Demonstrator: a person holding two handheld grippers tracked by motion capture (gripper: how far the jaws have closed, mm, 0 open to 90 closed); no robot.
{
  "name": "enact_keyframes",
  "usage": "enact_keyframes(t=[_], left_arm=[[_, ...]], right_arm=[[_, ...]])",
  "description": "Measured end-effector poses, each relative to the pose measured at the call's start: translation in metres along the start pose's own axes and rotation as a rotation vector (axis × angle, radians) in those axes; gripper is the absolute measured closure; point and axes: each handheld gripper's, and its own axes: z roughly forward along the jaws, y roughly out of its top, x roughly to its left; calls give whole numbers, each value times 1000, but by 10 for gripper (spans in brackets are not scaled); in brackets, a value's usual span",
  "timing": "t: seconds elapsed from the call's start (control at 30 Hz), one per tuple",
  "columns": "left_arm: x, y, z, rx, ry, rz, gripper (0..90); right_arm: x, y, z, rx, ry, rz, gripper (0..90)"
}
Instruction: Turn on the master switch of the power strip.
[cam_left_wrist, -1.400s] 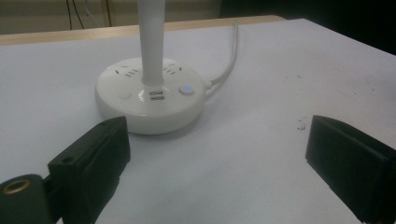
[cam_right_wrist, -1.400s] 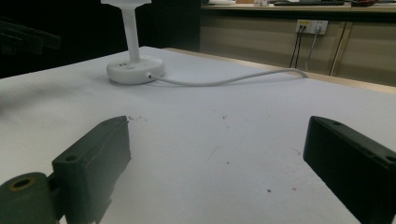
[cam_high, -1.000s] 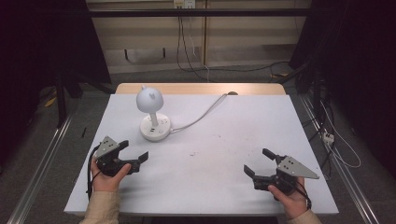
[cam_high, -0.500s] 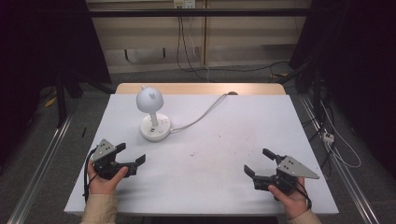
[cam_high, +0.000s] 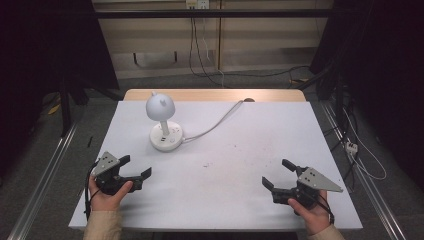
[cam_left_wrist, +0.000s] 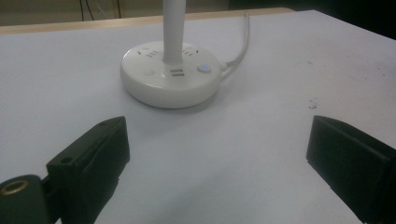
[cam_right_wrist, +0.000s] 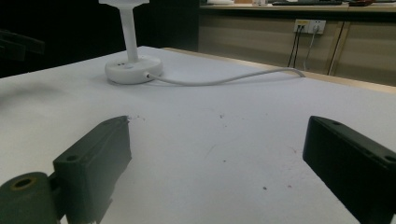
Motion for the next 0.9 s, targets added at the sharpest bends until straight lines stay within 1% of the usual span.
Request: enact_keyframes(t=[0.27, 0.37, 0.5, 0.7, 0.9], left_arm=[[2, -4, -3, 7, 3, 1, 58], [2, -5, -3, 2, 1, -2, 58], [3, -6, -5, 14, 3, 5, 58], [3, -9, -6, 17, 6, -5, 58], [4, -10, -8, 19, 5, 0, 58]], right_arm=[[0, 0, 0, 3, 3, -1, 73], [0, 0, 0, 1, 0, 3, 73], [-1, 0, 0, 2, 1, 1, 73], [0, 0, 0, 0, -1, 6, 73], [0, -1, -1, 7, 3, 6, 73]])
